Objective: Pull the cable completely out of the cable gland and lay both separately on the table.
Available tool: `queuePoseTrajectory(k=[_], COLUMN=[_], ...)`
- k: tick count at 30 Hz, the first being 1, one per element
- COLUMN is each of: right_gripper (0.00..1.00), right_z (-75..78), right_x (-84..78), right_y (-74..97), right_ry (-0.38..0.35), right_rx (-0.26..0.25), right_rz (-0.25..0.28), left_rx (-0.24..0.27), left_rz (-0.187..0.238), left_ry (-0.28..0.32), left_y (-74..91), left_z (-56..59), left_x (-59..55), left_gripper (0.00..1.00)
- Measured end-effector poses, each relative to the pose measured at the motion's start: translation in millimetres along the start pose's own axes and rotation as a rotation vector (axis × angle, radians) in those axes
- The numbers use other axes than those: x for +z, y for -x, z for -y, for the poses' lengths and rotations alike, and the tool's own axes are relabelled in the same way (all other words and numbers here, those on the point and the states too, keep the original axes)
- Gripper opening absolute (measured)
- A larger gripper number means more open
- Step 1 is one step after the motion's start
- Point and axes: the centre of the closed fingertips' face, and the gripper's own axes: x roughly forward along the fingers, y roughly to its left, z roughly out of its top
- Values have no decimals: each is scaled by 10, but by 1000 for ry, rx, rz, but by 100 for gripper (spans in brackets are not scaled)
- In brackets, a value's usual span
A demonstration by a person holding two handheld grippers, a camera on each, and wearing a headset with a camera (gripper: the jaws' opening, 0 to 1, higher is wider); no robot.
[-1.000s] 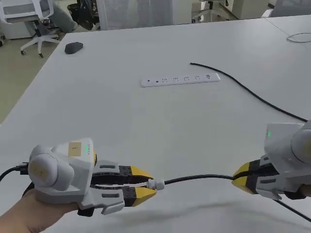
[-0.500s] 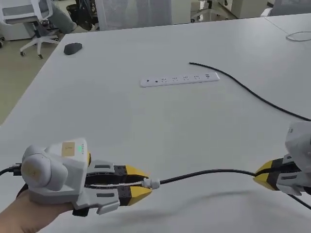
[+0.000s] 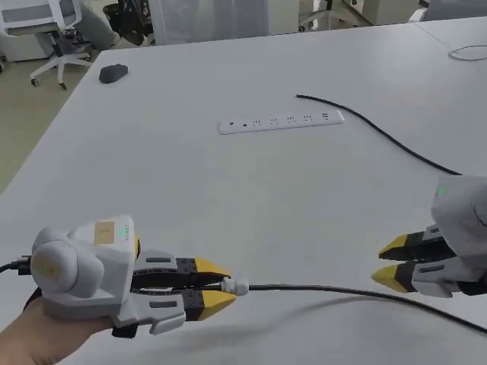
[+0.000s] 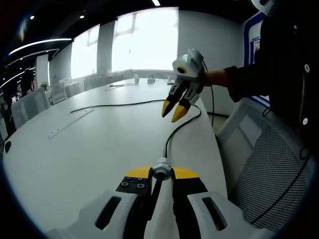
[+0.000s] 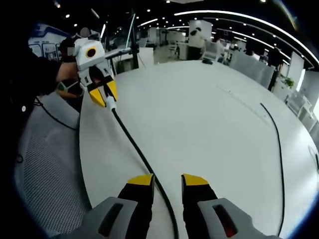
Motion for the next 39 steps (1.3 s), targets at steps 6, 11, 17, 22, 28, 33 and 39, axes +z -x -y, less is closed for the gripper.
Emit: queuePoseTrajectory(k=[6, 11, 17, 22, 28, 33, 39], right_gripper=[20, 17, 16, 3, 0, 0, 0], right_z=[-631, -815, -902, -880, -893, -902, -878], right_x=[497, 525, 541, 501, 487, 499, 454], right_y=[-237, -483, -617, -647, -658, -656, -635], right_ry=[122, 246, 275, 308, 339, 344, 365], right_rx=[220, 248, 271, 263, 261, 258, 251], right_rz=[71, 16, 0, -19, -24, -23, -46], left_rx=[-2, -20, -21, -30, -32, -25, -8], left_rz=[5, 22, 32, 37, 36, 39, 40], left_ry=[-3, -12, -7, -3, -3, -5, -6], left_y=[-10, -19, -34, -50, -56, -27, 81], left_z=[11, 58, 66, 85, 83, 75, 36], left_x=[23, 106, 113, 109, 95, 97, 72], left_gripper=[15, 15, 15, 15, 15, 15, 15])
